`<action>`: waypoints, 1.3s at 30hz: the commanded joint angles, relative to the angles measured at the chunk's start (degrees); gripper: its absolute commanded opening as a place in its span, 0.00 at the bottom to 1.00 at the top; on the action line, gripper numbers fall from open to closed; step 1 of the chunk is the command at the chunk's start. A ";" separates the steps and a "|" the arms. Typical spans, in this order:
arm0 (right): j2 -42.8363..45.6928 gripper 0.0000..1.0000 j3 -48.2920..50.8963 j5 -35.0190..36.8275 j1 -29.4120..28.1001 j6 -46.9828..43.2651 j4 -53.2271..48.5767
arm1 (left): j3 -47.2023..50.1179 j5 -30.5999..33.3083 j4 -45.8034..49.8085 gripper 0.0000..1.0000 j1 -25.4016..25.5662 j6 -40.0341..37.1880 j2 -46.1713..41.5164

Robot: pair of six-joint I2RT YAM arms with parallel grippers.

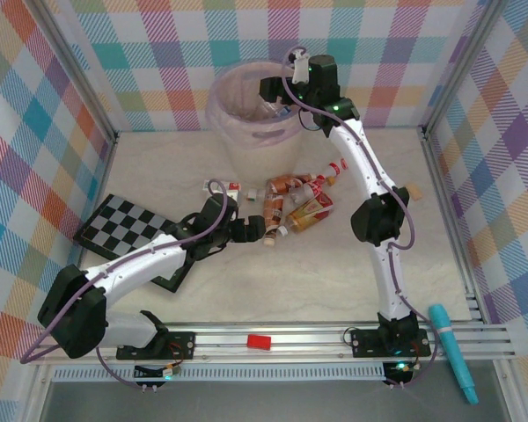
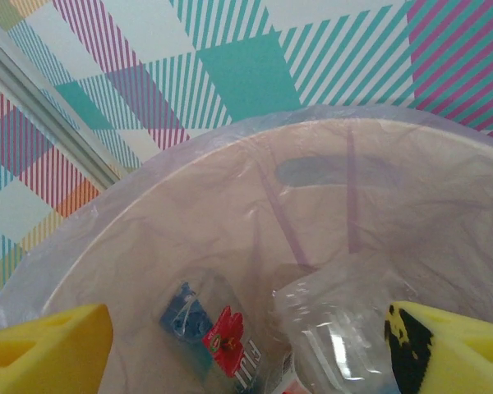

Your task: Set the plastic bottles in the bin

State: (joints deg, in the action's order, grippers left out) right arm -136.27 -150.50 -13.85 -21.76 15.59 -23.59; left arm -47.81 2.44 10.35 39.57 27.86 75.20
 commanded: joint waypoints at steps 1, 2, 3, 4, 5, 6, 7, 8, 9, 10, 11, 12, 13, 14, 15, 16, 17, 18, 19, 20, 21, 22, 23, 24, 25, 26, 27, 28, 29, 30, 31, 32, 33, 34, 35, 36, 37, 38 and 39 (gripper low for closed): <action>-1.07 0.87 -2.63 -0.96 0.31 -1.14 -2.21 | -1.78 -0.59 -0.16 0.94 0.37 0.25 0.55; -0.74 0.88 -2.87 -1.05 0.38 -1.22 -2.63 | -1.91 -0.72 -0.15 0.94 0.42 0.24 0.54; -0.31 0.89 -3.01 -1.35 0.52 -1.14 -2.89 | -1.89 -0.77 -0.24 0.94 0.39 0.26 0.55; 0.33 0.89 -3.00 -1.70 0.58 -1.10 -3.11 | -1.81 -0.98 -0.33 0.94 0.37 0.35 0.45; 1.15 0.89 -3.01 -1.87 0.58 -1.31 -3.50 | -1.68 -1.08 -0.41 0.94 0.40 0.30 0.42; 1.90 0.90 -2.99 -1.97 0.64 -1.57 -3.77 | -1.54 -1.11 -0.55 0.94 0.38 0.43 0.39; 2.92 0.90 -3.02 -2.06 0.60 -2.02 -4.03 | -1.50 -1.24 -0.59 0.94 0.42 0.38 0.40; 3.93 0.91 -2.96 -2.06 0.71 -2.15 -4.34 | -1.56 -1.37 -0.67 0.94 0.39 0.39 0.51; 4.71 0.92 -2.92 -2.27 0.88 -1.94 -4.55 | -1.51 -1.53 -0.76 0.94 0.37 0.44 0.62; 5.51 0.92 -2.90 -3.29 1.33 -1.24 -4.56 | -1.54 -1.69 -0.93 0.94 0.38 0.48 0.79; 6.33 0.92 -2.87 -4.59 1.88 -0.18 -4.63 | -1.57 -1.79 -1.05 0.94 0.37 0.61 0.83; 7.01 0.93 -2.83 -5.18 2.28 0.75 -5.18 | -1.51 -1.91 -1.12 0.94 0.40 0.60 0.91; 7.82 0.93 -2.63 -5.39 2.69 1.46 -5.97 | -1.55 -1.99 -1.12 0.94 0.40 0.55 0.88; 8.80 0.93 -1.94 -5.42 3.02 1.61 -6.83 | -1.58 -1.98 -1.10 0.94 0.42 0.61 0.88; 9.91 0.93 -0.84 -5.05 3.19 1.63 -7.40 | -1.50 -2.00 -1.04 0.94 0.42 0.54 0.81; 11.53 0.93 1.12 -4.50 3.38 1.63 -7.64 | -1.40 -1.99 -0.98 0.94 0.41 0.39 0.64; 13.37 0.93 3.95 -4.12 3.52 1.53 -7.32 | -1.27 -1.90 -0.87 0.94 0.37 0.35 0.52; 15.19 0.94 6.88 -3.34 3.77 1.75 -6.63 | -1.24 -1.81 -0.69 0.94 0.40 0.23 0.46; 17.47 0.94 10.79 -3.03 4.05 2.32 -5.07 | -1.16 -1.80 -0.53 0.94 0.41 0.18 0.24; 19.74 0.94 14.74 -3.15 4.54 3.31 -3.34 | -1.08 -1.74 -0.48 0.94 0.41 0.04 0.06; 21.63 0.95 18.00 -3.14 4.98 4.27 -2.02 | -1.02 -1.69 -0.42 0.94 0.35 0.07 -0.07; 23.73 0.95 21.67 -2.75 5.46 5.10 -0.73 | -0.88 -1.57 -0.27 0.94 0.35 -0.04 -0.27; 25.85 0.96 25.13 -1.96 5.75 5.65 0.22 | -0.83 -1.64 -0.24 0.94 0.34 -0.08 -0.39; 27.50 0.96 27.86 -0.96 5.91 6.09 0.82 | -0.86 -1.53 -0.16 0.94 0.42 -0.13 -0.49; 29.39 0.98 30.74 0.20 6.16 6.58 1.06 | -0.70 -1.43 -0.11 0.94 0.35 -0.16 -0.76; 30.98 0.99 33.33 1.29 6.35 7.08 0.94 | -0.61 -1.38 -0.07 0.94 0.41 -0.20 -0.97; 32.37 0.99 35.40 2.52 6.46 7.59 0.65 | -0.49 -1.30 0.02 0.94 0.28 -0.35 -1.15; 34.03 1.00 37.98 3.48 6.60 8.11 0.50 | -0.44 -1.12 0.10 0.95 0.33 -0.36 -1.28; 35.86 0.99 40.75 4.69 6.64 8.57 0.55 | -0.42 -1.03 0.24 0.95 0.31 -0.56 -1.44; 37.41 0.99 43.23 5.62 6.69 9.04 0.62 | -0.44 -1.03 0.41 0.95 0.33 -0.59 -1.54; 39.07 0.99 45.97 6.76 6.64 9.46 0.66 | -0.35 -0.98 0.46 0.95 0.28 -0.62 -1.62; 40.70 0.99 48.67 8.12 6.64 9.93 0.52 | -0.31 -1.07 0.59 0.95 0.32 -0.62 -1.70; 42.10 0.99 51.06 8.88 6.64 10.26 0.56 | -0.24 -1.08 0.59 0.95 0.26 -0.69 -1.80; 43.66 0.99 53.72 9.77 6.64 10.83 0.59 | -0.13 -1.07 0.64 0.95 0.27 -0.66 -1.86; 44.93 0.99 56.03 10.78 6.68 11.74 0.45 | -0.09 -1.03 0.64 0.95 0.32 -0.63 -1.94; 46.16 1.00 58.04 11.47 6.63 12.79 0.25 | -0.01 -1.02 0.64 0.95 0.28 -0.64 -1.98; 47.28 1.00 60.18 12.45 6.69 14.01 -0.01 | 0.09 -0.87 0.64 0.95 0.32 -0.63 -1.91; 48.37 0.99 62.29 13.13 6.64 15.25 -0.13 | 0.20 -0.84 0.64 0.95 0.33 -0.62 -1.90; 49.23 0.99 63.98 14.04 6.64 16.50 -0.21 | 0.22 -0.78 0.63 0.95 0.29 -0.55 -1.90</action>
State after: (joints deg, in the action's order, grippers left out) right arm -90.56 -89.76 -3.86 -15.33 27.57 -24.58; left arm -47.90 1.08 10.39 39.59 27.64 74.61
